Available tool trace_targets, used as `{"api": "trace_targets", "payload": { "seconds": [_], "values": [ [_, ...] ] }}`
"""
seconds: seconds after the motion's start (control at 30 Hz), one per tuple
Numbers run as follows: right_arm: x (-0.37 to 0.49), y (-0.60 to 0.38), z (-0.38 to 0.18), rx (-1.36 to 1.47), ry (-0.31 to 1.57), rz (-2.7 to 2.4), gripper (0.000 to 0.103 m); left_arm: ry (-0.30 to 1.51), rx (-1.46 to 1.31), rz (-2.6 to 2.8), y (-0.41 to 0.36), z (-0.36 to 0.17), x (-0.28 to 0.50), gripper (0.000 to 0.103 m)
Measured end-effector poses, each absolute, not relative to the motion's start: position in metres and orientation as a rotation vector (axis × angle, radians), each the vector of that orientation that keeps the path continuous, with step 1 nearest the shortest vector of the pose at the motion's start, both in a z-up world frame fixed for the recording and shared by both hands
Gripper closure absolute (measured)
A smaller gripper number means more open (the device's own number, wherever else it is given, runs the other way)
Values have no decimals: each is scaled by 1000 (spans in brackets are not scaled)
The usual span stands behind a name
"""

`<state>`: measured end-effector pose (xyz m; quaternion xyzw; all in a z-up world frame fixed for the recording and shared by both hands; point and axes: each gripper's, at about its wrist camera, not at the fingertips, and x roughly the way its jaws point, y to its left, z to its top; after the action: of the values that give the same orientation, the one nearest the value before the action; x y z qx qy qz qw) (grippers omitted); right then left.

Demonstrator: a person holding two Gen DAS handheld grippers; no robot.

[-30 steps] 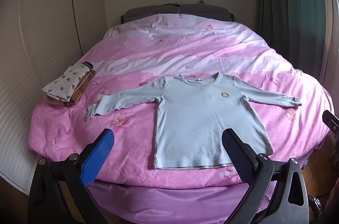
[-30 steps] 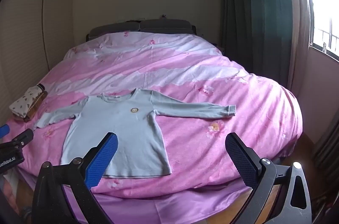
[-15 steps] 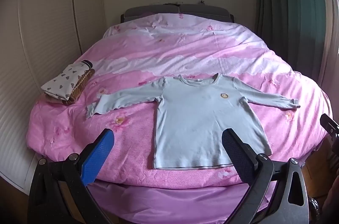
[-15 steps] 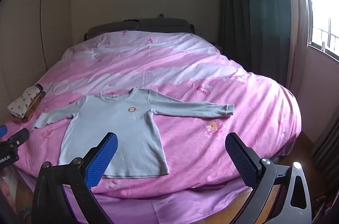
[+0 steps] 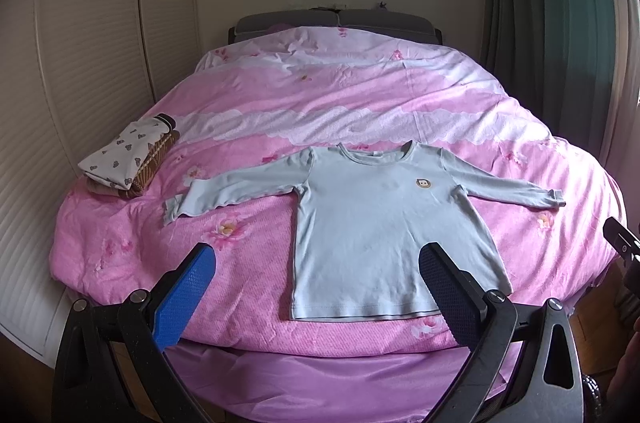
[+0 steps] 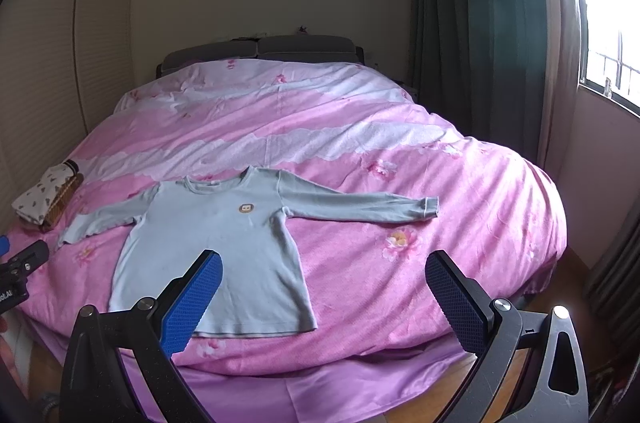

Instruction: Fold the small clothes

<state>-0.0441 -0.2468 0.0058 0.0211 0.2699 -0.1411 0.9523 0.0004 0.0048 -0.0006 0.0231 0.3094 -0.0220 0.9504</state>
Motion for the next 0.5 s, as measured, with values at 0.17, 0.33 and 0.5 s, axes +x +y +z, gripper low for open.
{"api": "trace_targets", "payload": {
  "seconds": [0.17, 0.33, 0.5],
  "values": [
    [-44, -246, 8, 44, 545, -293, 0, 630, 45, -47, 4, 0, -1, 0],
    [-44, -246, 7, 44, 545, -295, 0, 630, 45, -49, 3, 3, -2, 0],
    [-45, -245, 9, 43, 546, -295, 0, 632, 45, -50, 3, 4, -2, 0]
  ]
}}
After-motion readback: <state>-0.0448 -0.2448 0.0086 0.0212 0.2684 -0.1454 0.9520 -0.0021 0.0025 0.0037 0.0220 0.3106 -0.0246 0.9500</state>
